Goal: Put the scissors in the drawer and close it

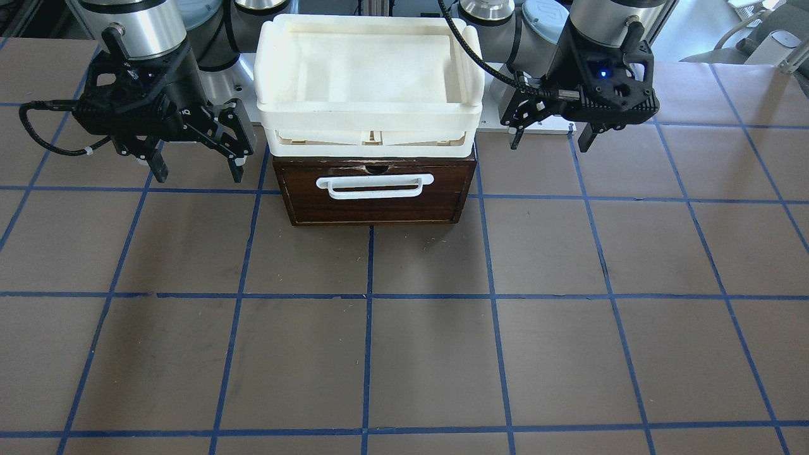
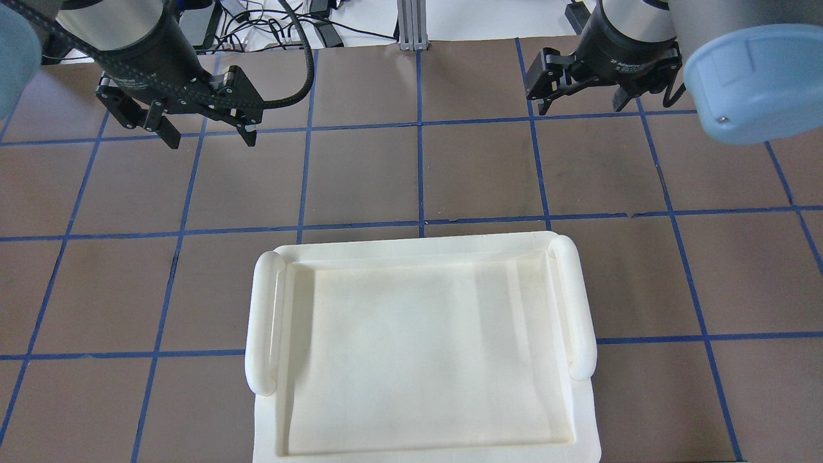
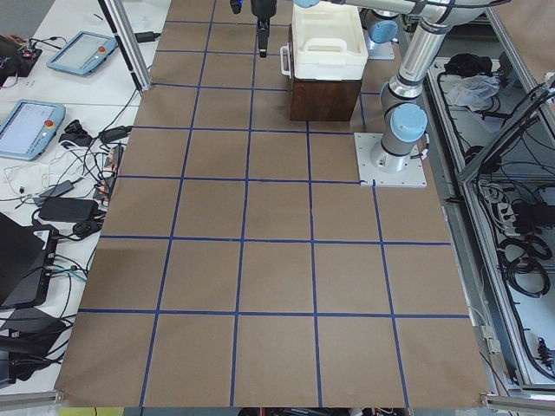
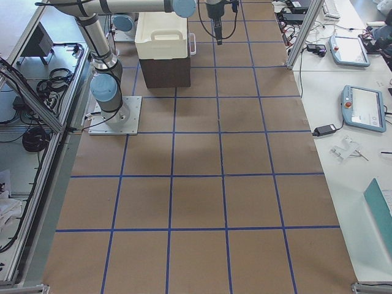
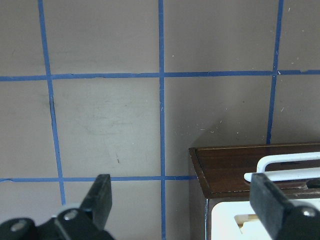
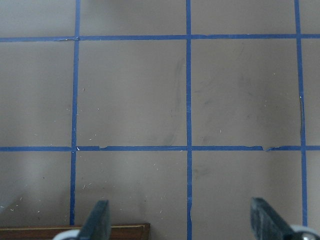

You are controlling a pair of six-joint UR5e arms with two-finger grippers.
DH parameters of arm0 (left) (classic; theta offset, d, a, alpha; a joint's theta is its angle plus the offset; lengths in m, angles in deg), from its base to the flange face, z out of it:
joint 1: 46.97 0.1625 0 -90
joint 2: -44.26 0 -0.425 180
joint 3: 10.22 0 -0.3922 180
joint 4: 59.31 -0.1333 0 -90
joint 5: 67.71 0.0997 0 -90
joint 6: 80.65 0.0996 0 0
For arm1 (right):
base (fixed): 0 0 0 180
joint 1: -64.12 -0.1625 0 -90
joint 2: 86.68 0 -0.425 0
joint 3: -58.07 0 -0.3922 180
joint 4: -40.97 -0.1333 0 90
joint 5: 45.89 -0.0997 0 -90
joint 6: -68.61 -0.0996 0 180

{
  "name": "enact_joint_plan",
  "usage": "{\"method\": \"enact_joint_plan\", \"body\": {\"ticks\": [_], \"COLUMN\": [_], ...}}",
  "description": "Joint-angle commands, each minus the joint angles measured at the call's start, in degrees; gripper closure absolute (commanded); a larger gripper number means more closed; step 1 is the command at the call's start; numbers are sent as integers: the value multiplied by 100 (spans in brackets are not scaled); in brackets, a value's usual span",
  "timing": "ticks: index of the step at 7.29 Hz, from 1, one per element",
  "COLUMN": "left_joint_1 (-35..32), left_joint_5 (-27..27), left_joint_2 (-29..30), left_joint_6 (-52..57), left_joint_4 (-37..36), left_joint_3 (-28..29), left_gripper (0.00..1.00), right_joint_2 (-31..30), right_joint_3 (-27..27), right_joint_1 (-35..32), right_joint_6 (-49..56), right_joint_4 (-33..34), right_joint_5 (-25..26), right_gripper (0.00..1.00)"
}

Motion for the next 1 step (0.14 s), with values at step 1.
{"method": "enact_joint_plan", "body": {"ticks": [1], "left_joint_1": [-5], "left_joint_5": [88], "left_joint_2": [2], "left_joint_6": [18], "left_joint_4": [-11], "left_joint_3": [0], "left_gripper": [0], "right_joint_2": [-22], "right_joint_3": [-36], "right_joint_1": [0], "right_joint_6": [1], "right_joint_4": [-10], "right_joint_5": [3], "right_gripper": [0]}}
